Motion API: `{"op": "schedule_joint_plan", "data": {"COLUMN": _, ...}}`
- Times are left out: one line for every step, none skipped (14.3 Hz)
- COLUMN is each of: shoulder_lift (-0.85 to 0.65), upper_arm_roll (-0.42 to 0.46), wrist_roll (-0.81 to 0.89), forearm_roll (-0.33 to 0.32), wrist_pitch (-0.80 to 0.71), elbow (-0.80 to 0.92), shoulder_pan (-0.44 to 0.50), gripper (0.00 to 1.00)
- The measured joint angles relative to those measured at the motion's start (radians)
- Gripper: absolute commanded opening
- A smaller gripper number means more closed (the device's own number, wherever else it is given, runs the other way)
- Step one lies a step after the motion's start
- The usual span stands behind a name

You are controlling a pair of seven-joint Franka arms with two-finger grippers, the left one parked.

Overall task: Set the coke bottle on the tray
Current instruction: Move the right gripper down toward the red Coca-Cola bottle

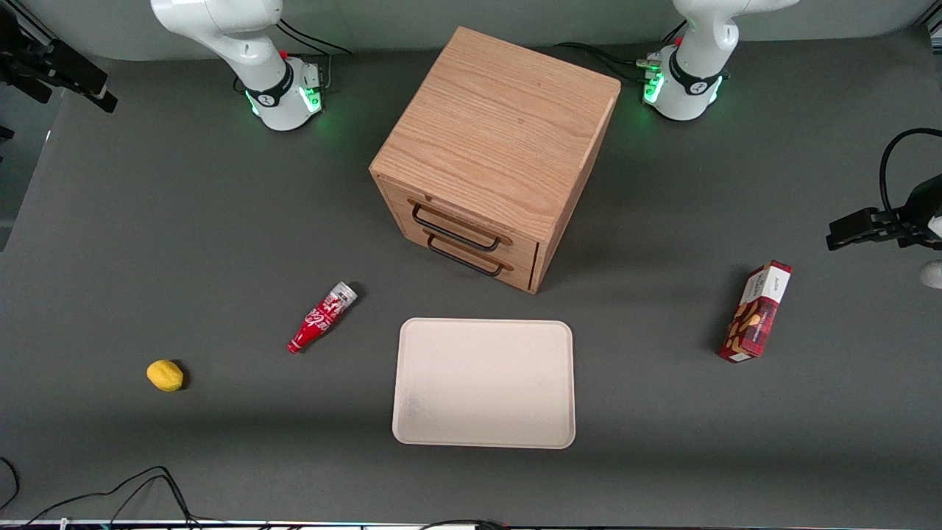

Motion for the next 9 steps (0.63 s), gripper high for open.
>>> {"op": "schedule_joint_plan", "data": {"shoulder_lift": 0.006, "upper_arm_roll": 0.0, "wrist_roll": 0.0, "forearm_roll": 0.0, "wrist_pitch": 0.005, "elbow": -0.001, "shoulder_pan": 0.002, "gripper": 1.0}}
{"op": "schedule_joint_plan", "data": {"shoulder_lift": 0.012, "upper_arm_roll": 0.0, "wrist_roll": -0.001, "forearm_roll": 0.0, "wrist_pitch": 0.004, "elbow": -0.001, "shoulder_pan": 0.002, "gripper": 1.0}}
{"op": "schedule_joint_plan", "data": {"shoulder_lift": 0.016, "upper_arm_roll": 0.0, "wrist_roll": -0.006, "forearm_roll": 0.0, "wrist_pitch": 0.004, "elbow": -0.001, "shoulder_pan": 0.002, "gripper": 1.0}}
{"op": "schedule_joint_plan", "data": {"shoulder_lift": 0.018, "upper_arm_roll": 0.0, "wrist_roll": -0.011, "forearm_roll": 0.0, "wrist_pitch": 0.004, "elbow": -0.001, "shoulder_pan": 0.002, "gripper": 1.0}}
{"op": "schedule_joint_plan", "data": {"shoulder_lift": 0.019, "upper_arm_roll": 0.0, "wrist_roll": -0.014, "forearm_roll": 0.0, "wrist_pitch": 0.001, "elbow": -0.001, "shoulder_pan": 0.002, "gripper": 1.0}}
{"op": "schedule_joint_plan", "data": {"shoulder_lift": 0.023, "upper_arm_roll": 0.0, "wrist_roll": -0.016, "forearm_roll": 0.0, "wrist_pitch": -0.001, "elbow": -0.002, "shoulder_pan": 0.002, "gripper": 1.0}}
{"op": "schedule_joint_plan", "data": {"shoulder_lift": 0.031, "upper_arm_roll": 0.001, "wrist_roll": -0.016, "forearm_roll": 0.001, "wrist_pitch": -0.001, "elbow": -0.002, "shoulder_pan": 0.003, "gripper": 1.0}}
{"op": "schedule_joint_plan", "data": {"shoulder_lift": 0.048, "upper_arm_roll": 0.004, "wrist_roll": -0.013, "forearm_roll": 0.003, "wrist_pitch": 0.004, "elbow": 0.0, "shoulder_pan": 0.003, "gripper": 1.0}}
{"op": "schedule_joint_plan", "data": {"shoulder_lift": 0.079, "upper_arm_roll": 0.014, "wrist_roll": 0.009, "forearm_roll": 0.005, "wrist_pitch": 0.013, "elbow": 0.012, "shoulder_pan": 0.005, "gripper": 1.0}}
